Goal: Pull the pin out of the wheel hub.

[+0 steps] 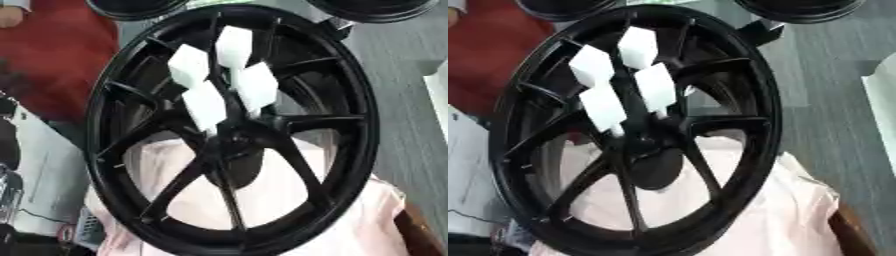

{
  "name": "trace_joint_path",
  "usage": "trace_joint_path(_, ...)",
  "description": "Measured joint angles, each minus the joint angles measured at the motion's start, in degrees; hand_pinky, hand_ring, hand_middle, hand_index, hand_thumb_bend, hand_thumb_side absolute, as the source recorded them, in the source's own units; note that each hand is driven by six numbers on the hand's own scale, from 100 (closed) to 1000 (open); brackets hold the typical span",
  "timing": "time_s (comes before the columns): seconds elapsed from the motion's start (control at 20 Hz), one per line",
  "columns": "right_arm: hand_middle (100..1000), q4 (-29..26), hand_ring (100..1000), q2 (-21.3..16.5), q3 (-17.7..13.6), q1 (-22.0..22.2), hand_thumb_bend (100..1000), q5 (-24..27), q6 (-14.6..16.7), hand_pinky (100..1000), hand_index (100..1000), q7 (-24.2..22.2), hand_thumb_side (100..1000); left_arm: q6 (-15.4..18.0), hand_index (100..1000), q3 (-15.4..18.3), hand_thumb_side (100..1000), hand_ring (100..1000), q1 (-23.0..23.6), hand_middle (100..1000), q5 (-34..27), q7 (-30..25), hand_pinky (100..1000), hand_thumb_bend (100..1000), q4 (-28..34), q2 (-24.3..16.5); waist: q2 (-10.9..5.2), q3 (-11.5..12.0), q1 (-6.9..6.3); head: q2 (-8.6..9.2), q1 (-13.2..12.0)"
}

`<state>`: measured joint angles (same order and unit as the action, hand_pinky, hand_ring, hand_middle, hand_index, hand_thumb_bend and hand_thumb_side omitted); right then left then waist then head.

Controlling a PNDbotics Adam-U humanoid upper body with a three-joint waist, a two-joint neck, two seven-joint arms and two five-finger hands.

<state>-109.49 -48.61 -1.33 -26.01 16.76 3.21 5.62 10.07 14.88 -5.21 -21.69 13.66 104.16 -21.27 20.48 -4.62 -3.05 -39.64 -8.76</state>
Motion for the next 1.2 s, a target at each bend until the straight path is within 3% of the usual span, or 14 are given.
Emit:
trace_joint_path(0.35,770,-3.03,791,-10.83,1.1,-6.66,100,-0.49,-1.64,869,814,-5.79,596,-0.03,851,-0.2,869,786,0.17,796,0.01,0.03,790,175,0.02,-0.61,0.0,0.06,0.51,0.04,-0.13)
trace_joint_path(0.6,771,-4.08,800,-15.76,2.73,-12.24,100,-0.71,-1.5,858,818,-11.2,552,-0.07,850,-0.22,868,786,0.34,796,0.01,-0.01,789,174,0.02,-1.02,0.0,0.08,0.86,0.45,-0.13)
trace_joint_path(0.85,770,-4.41,808,-18.45,5.26,-19.37,100,-2.52,-0.82,849,820,-18.9,538,-0.14,850,-0.23,870,787,0.61,795,0.07,-0.08,788,175,0.02,-1.51,0.0,0.09,1.59,0.58,0.08)
trace_joint_path(1.2,769,-4.52,815,-18.47,11.49,-29.21,100,-7.04,1.55,844,816,-33.92,554,-0.14,850,-0.23,871,787,0.66,795,0.25,-0.08,787,174,0.02,-2.03,0.11,0.02,2.51,1.29,0.3)
